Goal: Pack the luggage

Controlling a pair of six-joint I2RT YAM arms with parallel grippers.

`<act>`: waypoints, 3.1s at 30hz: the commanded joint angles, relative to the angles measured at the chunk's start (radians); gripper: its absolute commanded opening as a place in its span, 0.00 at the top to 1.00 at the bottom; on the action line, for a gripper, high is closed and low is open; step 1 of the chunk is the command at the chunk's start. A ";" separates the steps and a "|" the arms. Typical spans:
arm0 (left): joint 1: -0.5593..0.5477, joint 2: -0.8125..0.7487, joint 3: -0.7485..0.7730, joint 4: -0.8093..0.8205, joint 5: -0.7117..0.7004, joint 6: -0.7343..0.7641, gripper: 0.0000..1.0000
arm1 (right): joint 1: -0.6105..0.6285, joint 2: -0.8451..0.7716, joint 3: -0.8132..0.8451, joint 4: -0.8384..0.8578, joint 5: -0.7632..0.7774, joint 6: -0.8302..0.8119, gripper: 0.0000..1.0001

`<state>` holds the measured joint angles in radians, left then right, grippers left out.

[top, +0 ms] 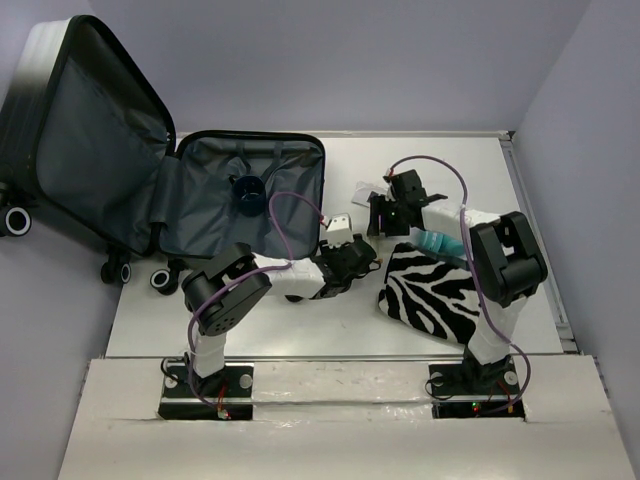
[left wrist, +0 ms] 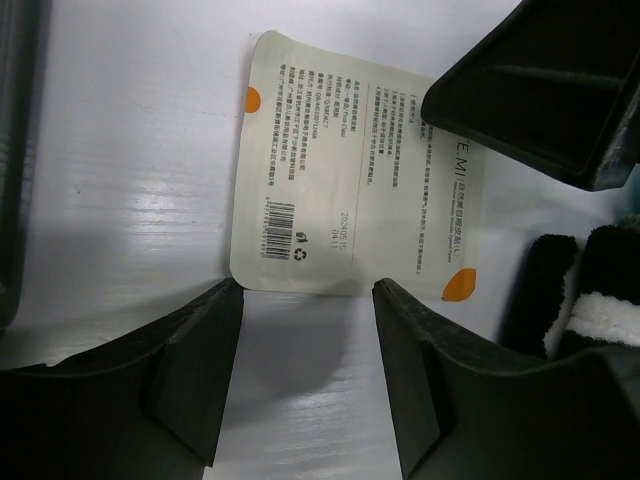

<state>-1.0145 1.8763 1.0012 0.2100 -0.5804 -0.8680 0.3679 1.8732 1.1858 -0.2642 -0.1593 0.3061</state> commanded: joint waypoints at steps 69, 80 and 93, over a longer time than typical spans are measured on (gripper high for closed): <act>0.048 -0.617 -0.173 0.118 -0.096 0.129 0.94 | -0.009 -0.753 -0.264 0.029 0.083 0.099 0.26; 0.453 -1.005 -0.180 -0.090 -0.056 0.173 0.94 | -0.009 -0.513 -0.089 -0.024 0.093 -0.119 0.30; 0.795 -0.928 -0.194 -0.156 0.160 0.084 0.08 | 0.103 -0.013 0.238 -0.098 0.193 -0.447 0.33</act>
<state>-0.2661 0.9466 0.7952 0.0708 -0.4820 -0.7677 0.4564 1.7603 1.3273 -0.3408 -0.0128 -0.0189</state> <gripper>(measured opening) 0.699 0.681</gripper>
